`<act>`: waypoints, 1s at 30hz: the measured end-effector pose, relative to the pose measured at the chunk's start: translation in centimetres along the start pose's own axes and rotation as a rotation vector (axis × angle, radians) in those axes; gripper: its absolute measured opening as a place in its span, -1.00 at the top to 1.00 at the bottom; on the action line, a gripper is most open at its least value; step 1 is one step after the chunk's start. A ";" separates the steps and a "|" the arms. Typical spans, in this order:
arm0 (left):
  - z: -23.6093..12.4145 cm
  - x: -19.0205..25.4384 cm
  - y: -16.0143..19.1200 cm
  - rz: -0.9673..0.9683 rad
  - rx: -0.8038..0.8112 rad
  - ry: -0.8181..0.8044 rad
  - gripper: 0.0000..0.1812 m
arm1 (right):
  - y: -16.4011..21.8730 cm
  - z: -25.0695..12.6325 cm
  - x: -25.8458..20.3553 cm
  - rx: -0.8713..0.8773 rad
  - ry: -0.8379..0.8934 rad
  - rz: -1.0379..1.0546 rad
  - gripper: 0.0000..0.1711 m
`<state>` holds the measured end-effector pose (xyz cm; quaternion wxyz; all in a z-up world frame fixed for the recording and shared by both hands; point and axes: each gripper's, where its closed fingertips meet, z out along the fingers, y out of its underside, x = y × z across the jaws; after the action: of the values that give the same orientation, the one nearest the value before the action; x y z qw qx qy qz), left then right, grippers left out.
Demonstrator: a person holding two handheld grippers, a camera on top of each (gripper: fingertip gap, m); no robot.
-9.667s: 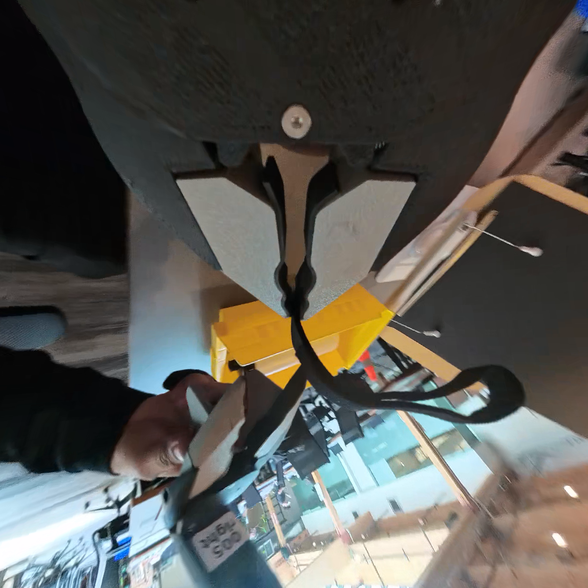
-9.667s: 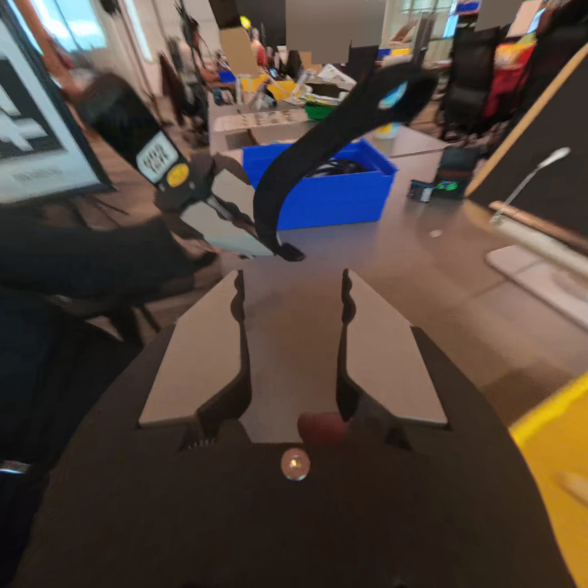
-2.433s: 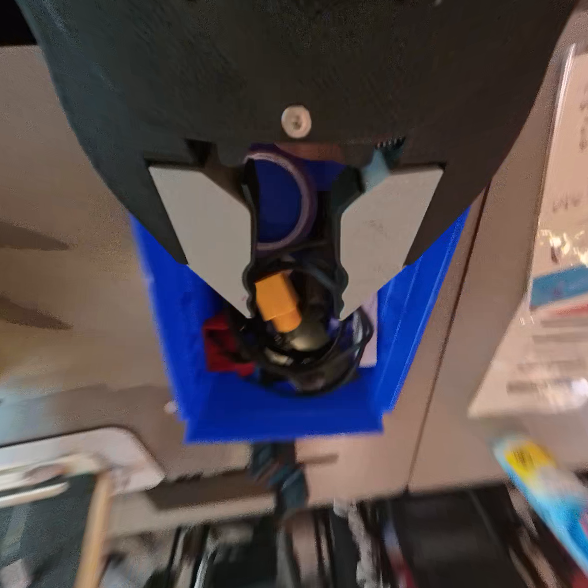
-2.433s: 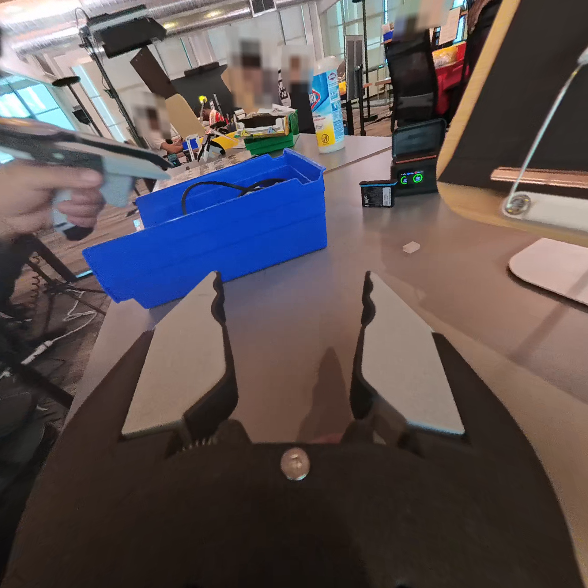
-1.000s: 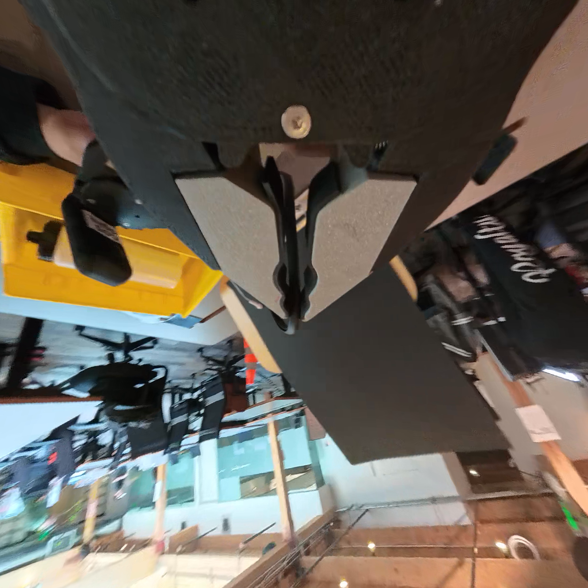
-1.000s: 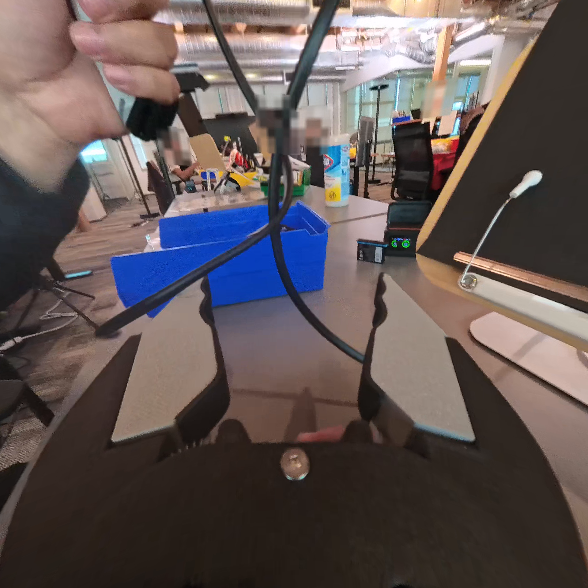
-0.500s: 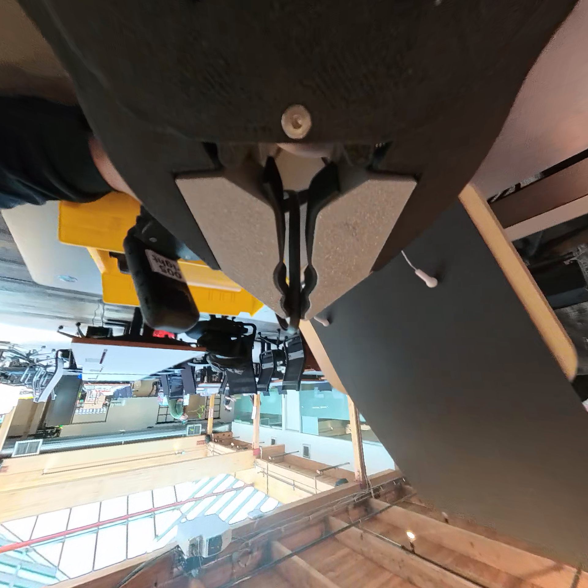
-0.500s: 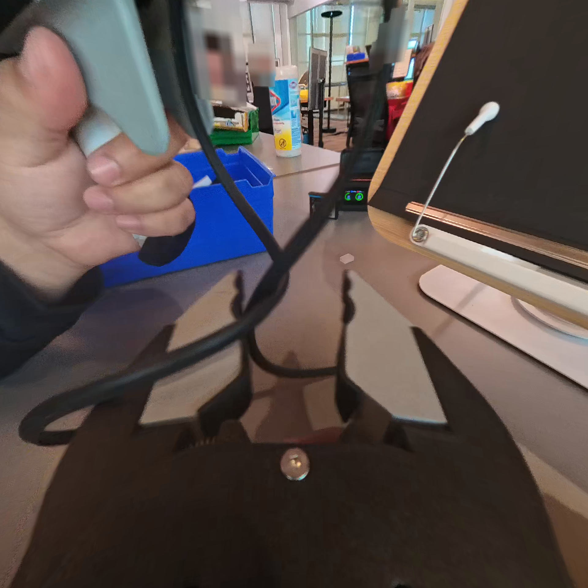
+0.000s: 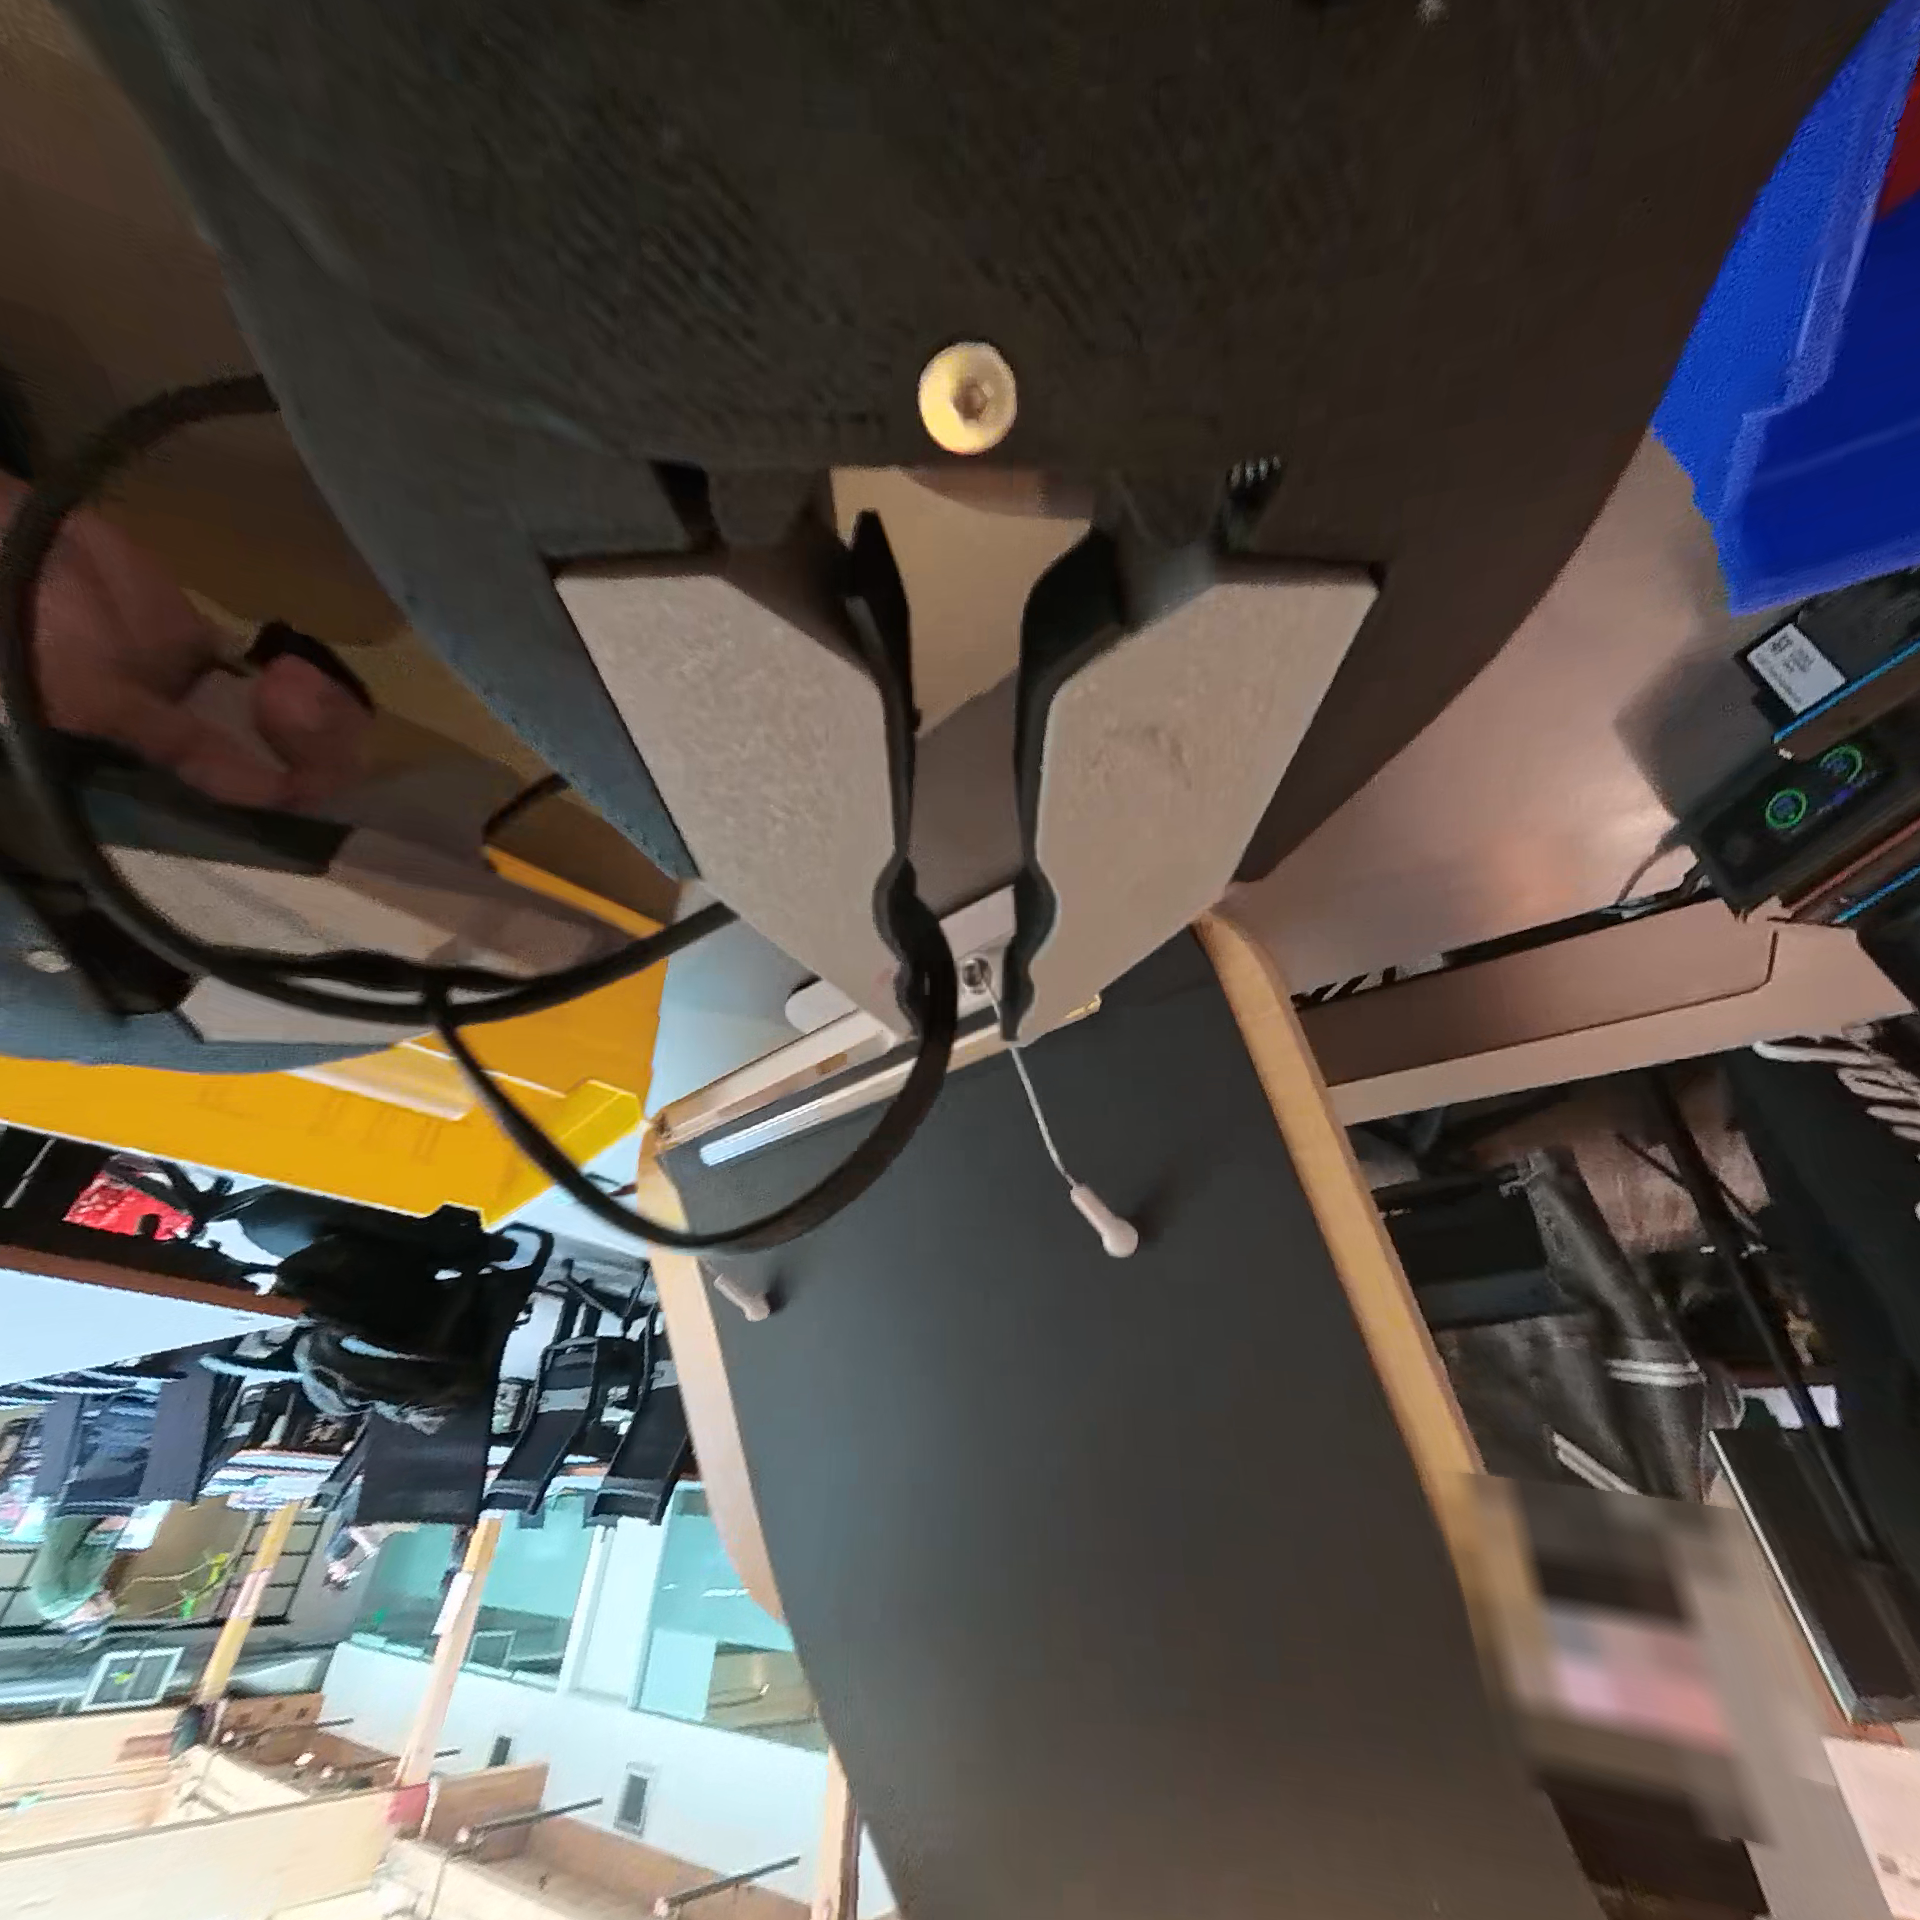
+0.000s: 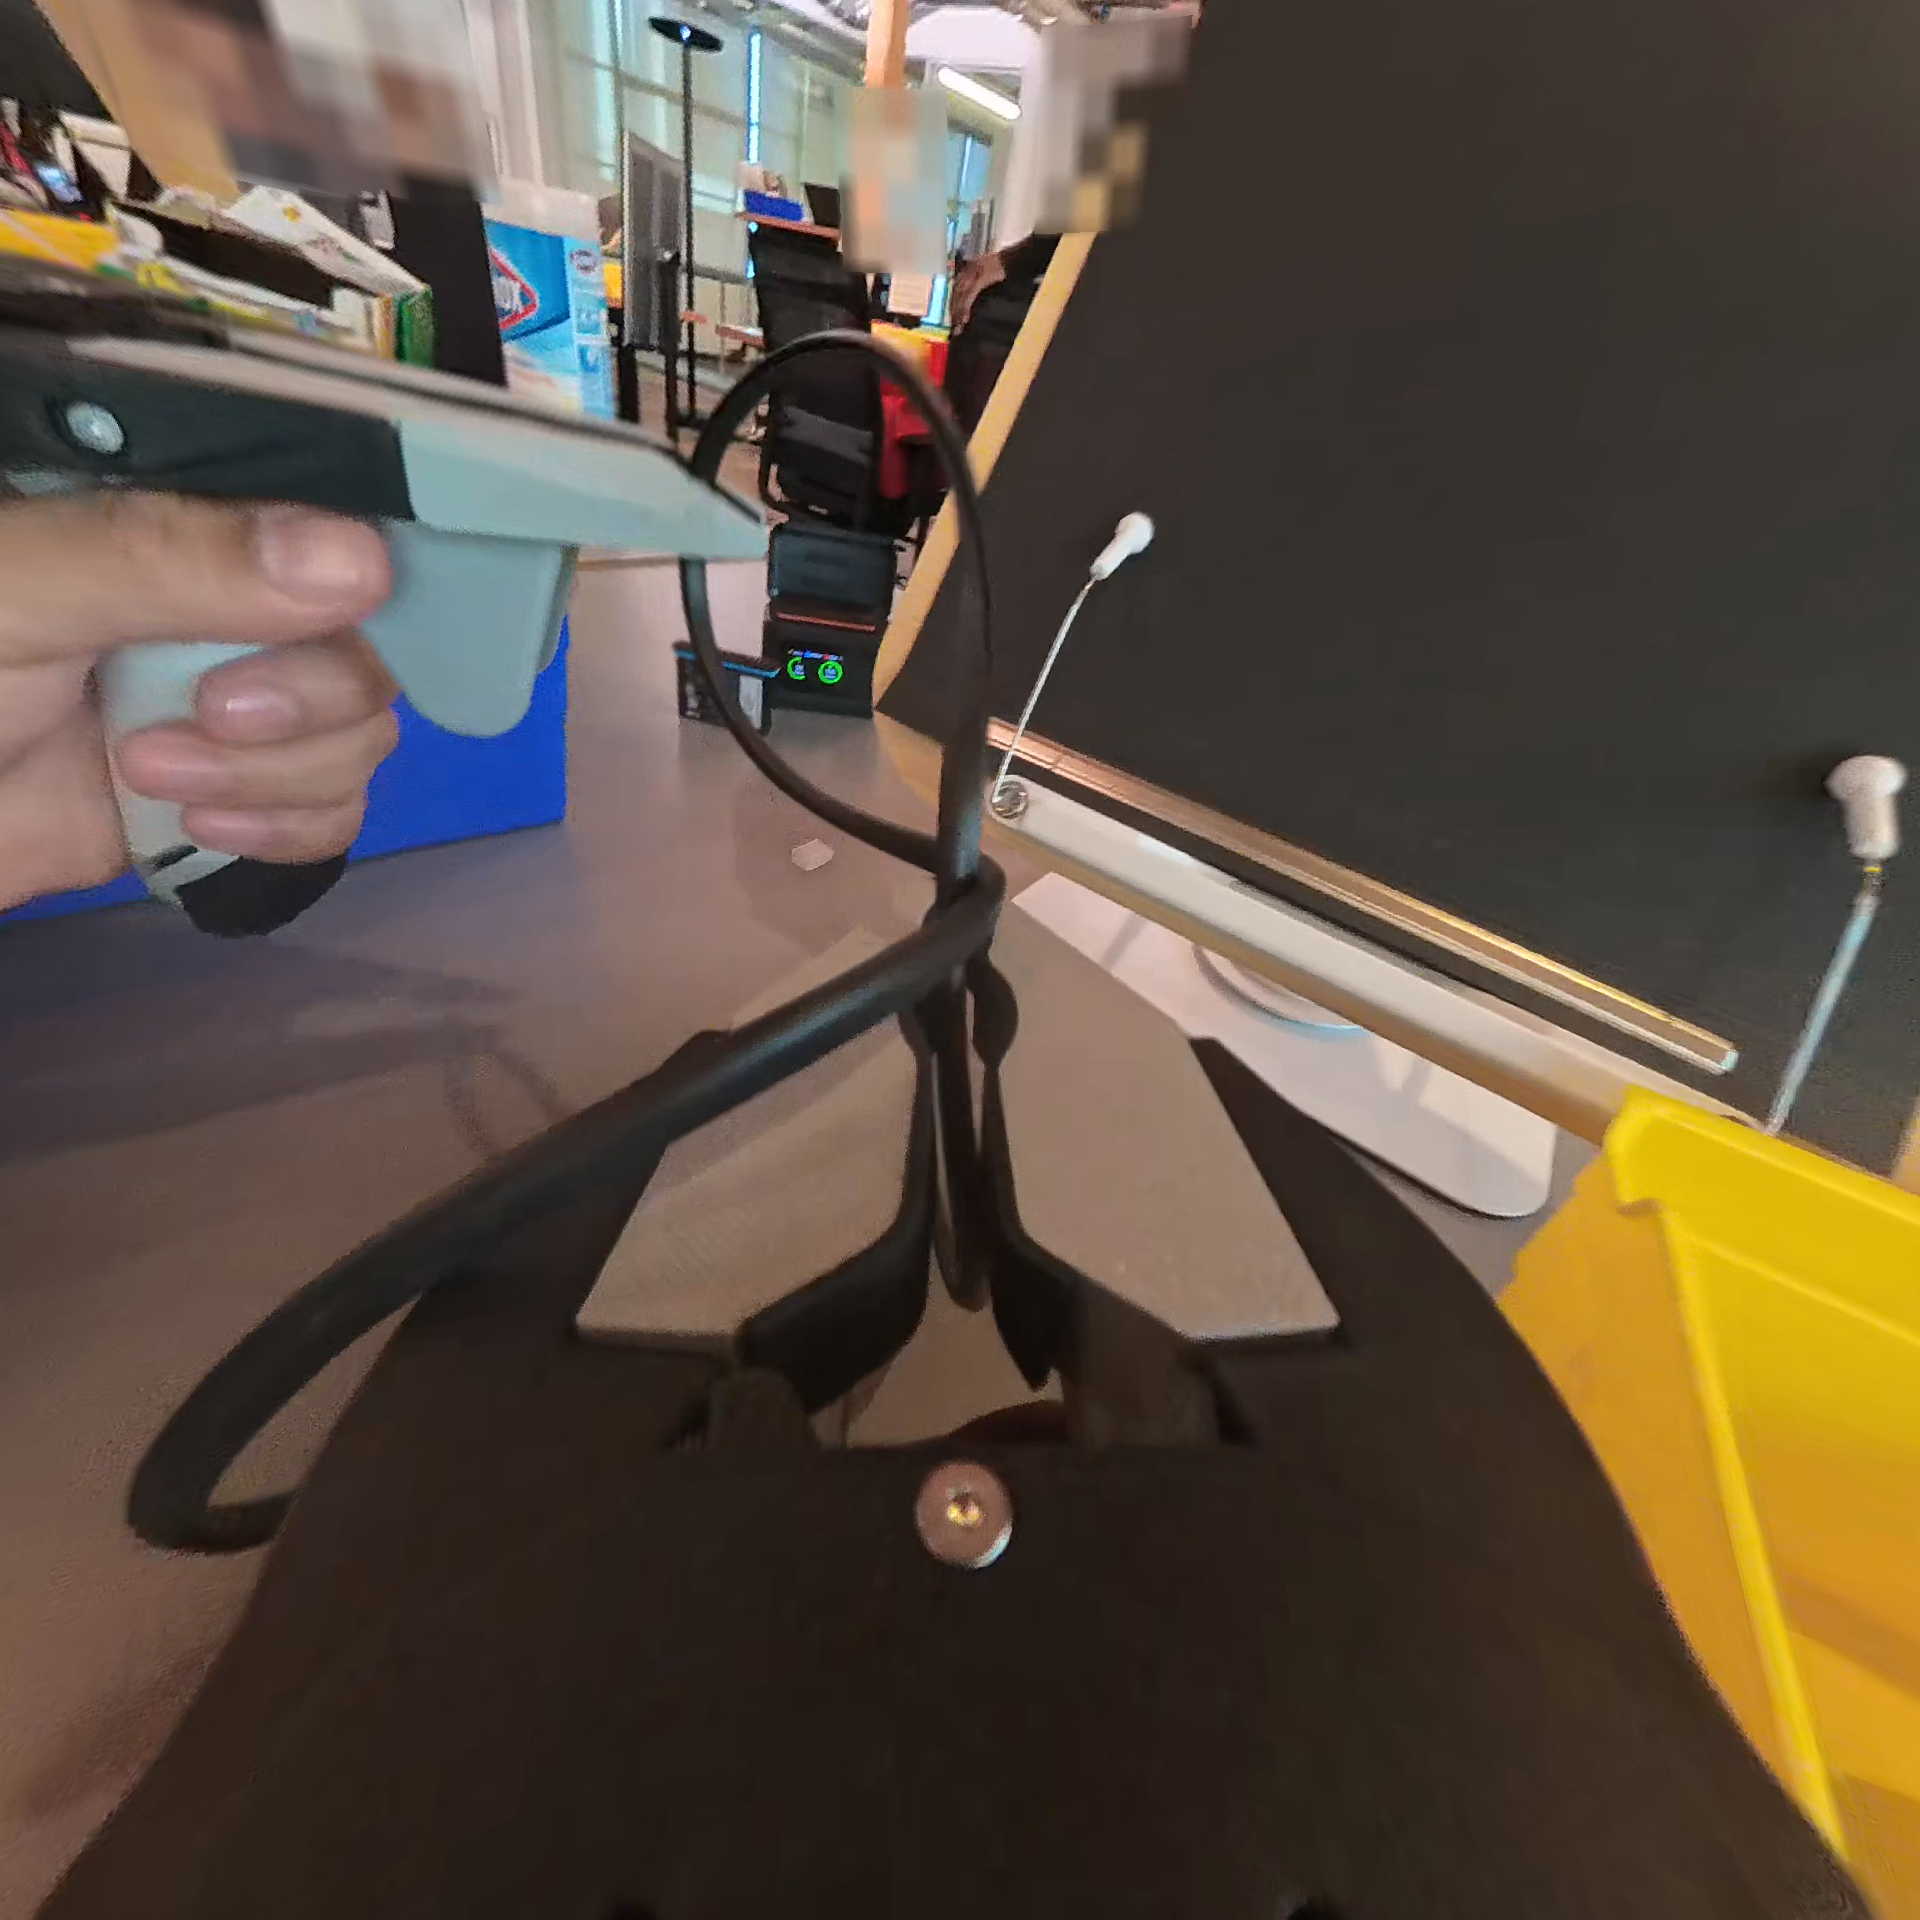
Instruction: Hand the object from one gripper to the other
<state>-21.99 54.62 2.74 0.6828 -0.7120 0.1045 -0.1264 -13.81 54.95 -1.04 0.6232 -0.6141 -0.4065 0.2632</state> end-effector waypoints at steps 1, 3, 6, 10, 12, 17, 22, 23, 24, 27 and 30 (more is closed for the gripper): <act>0.1 -0.1 0.4 -0.004 -0.018 -0.004 0.82 | -0.2 -0.3 0.3 0.008 0.014 0.003 1.00; 0.2 0.5 0.8 -0.012 -0.029 0.027 0.58 | -0.5 -0.7 0.9 0.019 0.035 0.016 1.00; -0.3 2.8 -0.3 -0.013 0.020 0.164 0.52 | -0.7 -0.8 1.4 0.025 0.045 0.037 1.00; -1.5 4.5 -2.0 0.026 0.087 0.239 0.49 | -0.2 -0.6 1.3 -0.001 0.036 0.049 1.00; -1.9 4.9 -2.5 0.022 0.113 0.271 0.47 | -0.3 -0.5 0.9 0.003 0.017 0.049 1.00; -1.8 7.7 0.5 -0.023 -0.056 0.480 0.44 | -0.6 -0.1 -1.2 0.013 -0.080 0.052 1.00; -2.0 9.2 2.5 0.141 -0.122 0.525 0.48 | -0.2 -0.1 -4.5 -0.022 -0.222 -0.067 1.00; -2.2 9.5 2.7 0.157 -0.133 0.539 0.51 | -0.2 -0.3 -5.5 -0.025 -0.280 -0.094 1.00; -2.3 9.6 2.9 0.172 -0.144 0.547 0.53 | -0.1 -0.6 -6.2 -0.031 -0.320 -0.122 1.00; -3.2 10.1 3.4 0.169 -0.168 0.627 0.72 | 0.2 -1.1 -7.1 -0.052 -0.372 -0.194 1.00; -3.5 9.8 3.9 0.196 -0.175 0.647 0.89 | 0.5 -1.0 -6.6 -0.075 -0.342 -0.189 1.00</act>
<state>-13.74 47.93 -0.69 0.5595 -0.6776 0.3936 -0.2700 -16.43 49.00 -2.66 0.5438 -0.5423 -0.5719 0.2885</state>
